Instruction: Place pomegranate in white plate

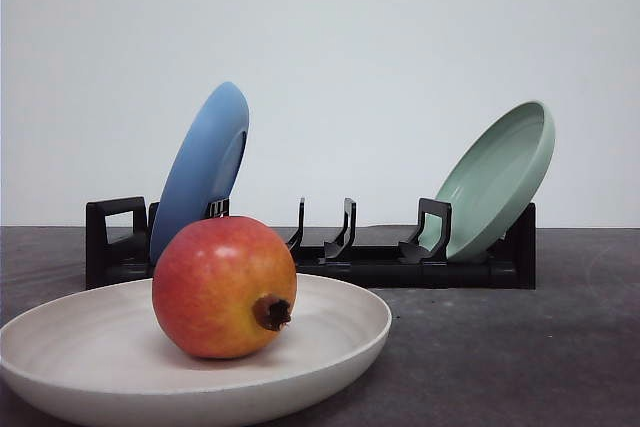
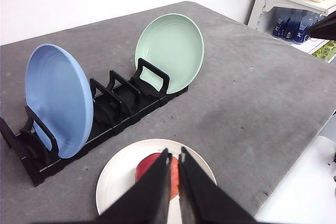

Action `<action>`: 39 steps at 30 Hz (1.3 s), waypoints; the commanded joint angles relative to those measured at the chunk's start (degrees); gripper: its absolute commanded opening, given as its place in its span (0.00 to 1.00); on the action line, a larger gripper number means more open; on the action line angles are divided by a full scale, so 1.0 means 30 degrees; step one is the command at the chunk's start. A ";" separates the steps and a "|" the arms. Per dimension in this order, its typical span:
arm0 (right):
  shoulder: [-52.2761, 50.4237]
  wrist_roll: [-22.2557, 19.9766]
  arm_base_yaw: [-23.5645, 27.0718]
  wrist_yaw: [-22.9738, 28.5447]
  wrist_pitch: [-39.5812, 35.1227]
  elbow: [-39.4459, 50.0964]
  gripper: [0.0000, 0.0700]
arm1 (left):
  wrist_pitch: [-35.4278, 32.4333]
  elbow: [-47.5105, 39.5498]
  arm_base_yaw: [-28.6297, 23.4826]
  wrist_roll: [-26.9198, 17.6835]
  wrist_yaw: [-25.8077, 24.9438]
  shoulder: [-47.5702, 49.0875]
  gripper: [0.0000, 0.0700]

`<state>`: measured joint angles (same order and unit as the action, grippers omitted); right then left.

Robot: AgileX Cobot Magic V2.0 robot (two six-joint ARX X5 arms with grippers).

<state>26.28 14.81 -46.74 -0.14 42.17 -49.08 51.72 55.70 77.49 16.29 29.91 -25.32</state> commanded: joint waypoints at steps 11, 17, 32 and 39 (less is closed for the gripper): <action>0.0036 -0.0211 -0.0109 0.0069 -0.0131 -0.0168 0.01 | -0.0109 0.0350 0.0262 -0.0102 0.0095 -0.0044 0.00; 0.0036 -0.0211 -0.0109 0.0066 -0.0131 -0.0168 0.01 | -0.0315 0.0081 0.0235 -0.0102 0.0091 0.0233 0.00; 0.0036 -0.0211 -0.0109 0.0066 -0.0138 -0.0168 0.01 | -0.7336 -0.8239 -1.3750 -0.5568 -0.2183 0.3757 0.00; 0.0036 -0.0211 -0.0109 0.0066 -0.0135 -0.0168 0.01 | -1.2914 -1.4665 -2.0771 -0.6197 -0.8180 0.5534 0.00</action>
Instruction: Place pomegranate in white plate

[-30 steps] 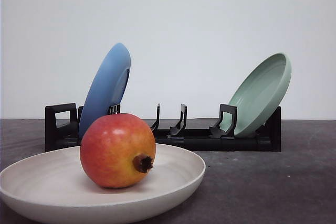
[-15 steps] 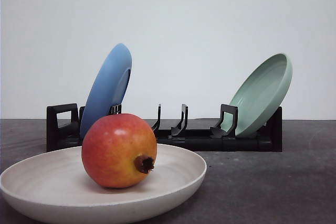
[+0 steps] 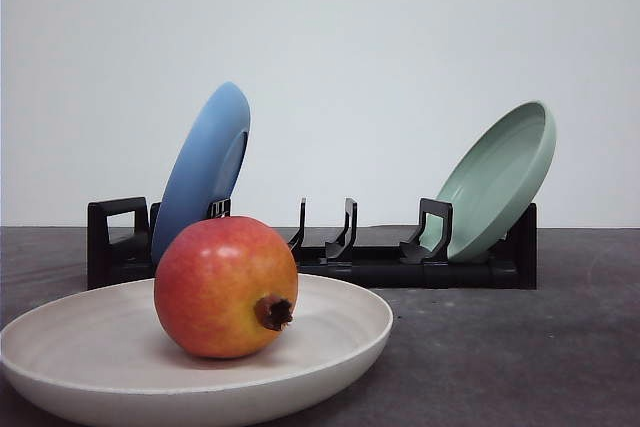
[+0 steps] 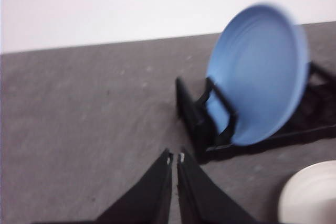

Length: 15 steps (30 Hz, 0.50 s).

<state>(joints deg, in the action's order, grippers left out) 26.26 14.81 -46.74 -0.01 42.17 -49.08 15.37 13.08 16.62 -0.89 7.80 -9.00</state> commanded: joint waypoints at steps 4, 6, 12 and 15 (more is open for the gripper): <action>0.0044 -0.0211 -0.0109 0.0022 -0.0135 -0.0168 0.01 | -0.2654 -0.2811 -0.3018 -0.0367 -0.2275 0.0804 0.00; 0.0044 -0.0211 -0.0109 0.0022 -0.0135 -0.0168 0.01 | -0.3036 -0.3492 -0.3802 -0.0341 -0.2263 0.1209 0.00; 0.0044 -0.0211 -0.0109 0.0022 -0.0135 -0.0168 0.01 | -0.2793 -0.4137 -0.4789 -0.0347 -0.2246 0.2596 0.00; 0.0044 -0.0208 -0.0109 0.0022 -0.0138 -0.0168 0.01 | -0.2699 -0.4137 -0.4808 -0.0362 -0.2231 0.2943 0.00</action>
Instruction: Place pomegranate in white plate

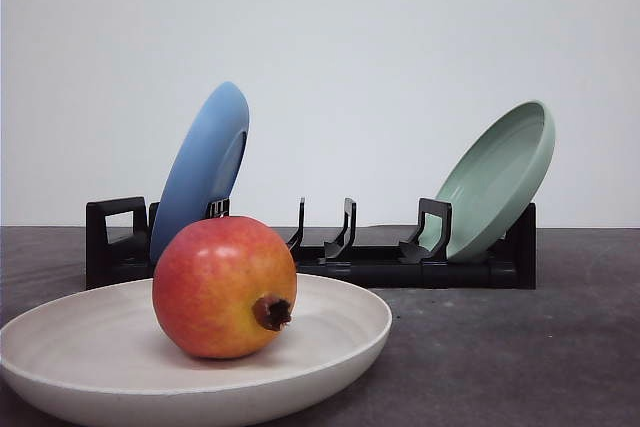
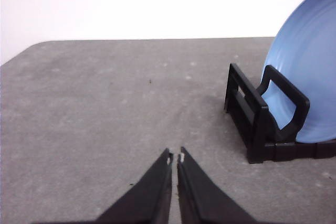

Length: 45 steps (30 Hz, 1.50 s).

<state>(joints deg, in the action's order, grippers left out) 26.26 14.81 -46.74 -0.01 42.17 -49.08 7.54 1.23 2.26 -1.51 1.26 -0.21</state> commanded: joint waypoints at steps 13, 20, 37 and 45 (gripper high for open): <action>0.0044 -0.0211 -0.0109 0.0022 -0.0146 -0.0168 0.01 | 0.1141 -0.0189 0.0000 -0.0137 0.0146 0.0015 0.00; 0.0044 -0.0211 -0.0109 0.0022 -0.0146 -0.0168 0.01 | 0.1090 -0.0189 0.0000 -0.0142 0.0138 0.0015 0.00; -0.0146 -0.0218 -0.0054 0.0045 -0.0198 -0.0102 0.01 | 0.1092 -0.0187 0.0000 -0.0142 0.0138 0.0015 0.00; -0.1616 -0.4830 0.5416 -0.1493 -0.1590 0.2174 0.01 | 0.1093 -0.0186 0.0000 -0.0142 0.0138 0.0015 0.00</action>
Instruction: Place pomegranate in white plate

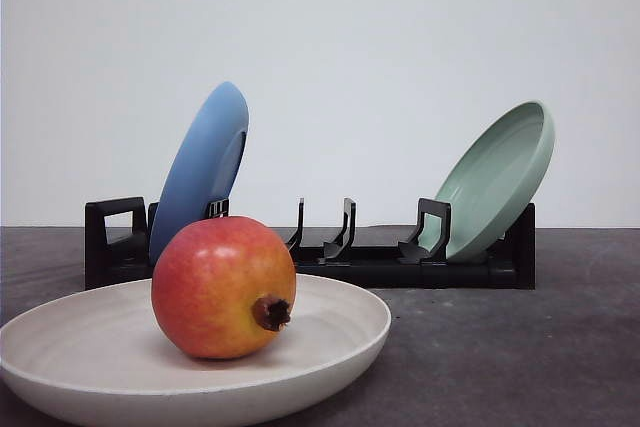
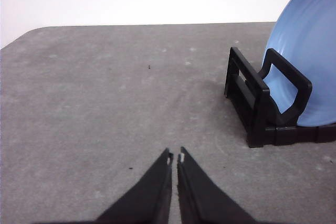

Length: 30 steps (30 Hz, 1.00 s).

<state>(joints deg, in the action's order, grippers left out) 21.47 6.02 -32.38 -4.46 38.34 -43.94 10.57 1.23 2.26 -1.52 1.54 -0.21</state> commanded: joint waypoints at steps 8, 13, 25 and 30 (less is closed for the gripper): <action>-0.3130 -0.3315 0.6589 0.0198 -0.9580 0.8880 0.01 | 0.0087 -0.0182 0.0000 -0.0141 0.0044 0.0015 0.00; -0.4645 -0.3078 0.7959 0.1295 -1.1123 1.2143 0.01 | 0.0087 -0.0182 0.0000 -0.0141 0.0044 0.0015 0.00; -0.7096 -0.2815 0.8100 0.2362 -0.9564 1.4433 0.01 | 0.0083 -0.0182 0.0000 -0.0143 0.0044 0.0015 0.00; -0.7088 -0.2518 0.8328 0.2963 -0.9425 1.4433 0.01 | 0.0073 -0.0182 0.0000 -0.0143 0.0044 0.0015 0.00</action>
<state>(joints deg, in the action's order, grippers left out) 0.34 -2.56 -7.49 3.81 9.64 -0.90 10.57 1.23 2.26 -1.53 1.54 -0.21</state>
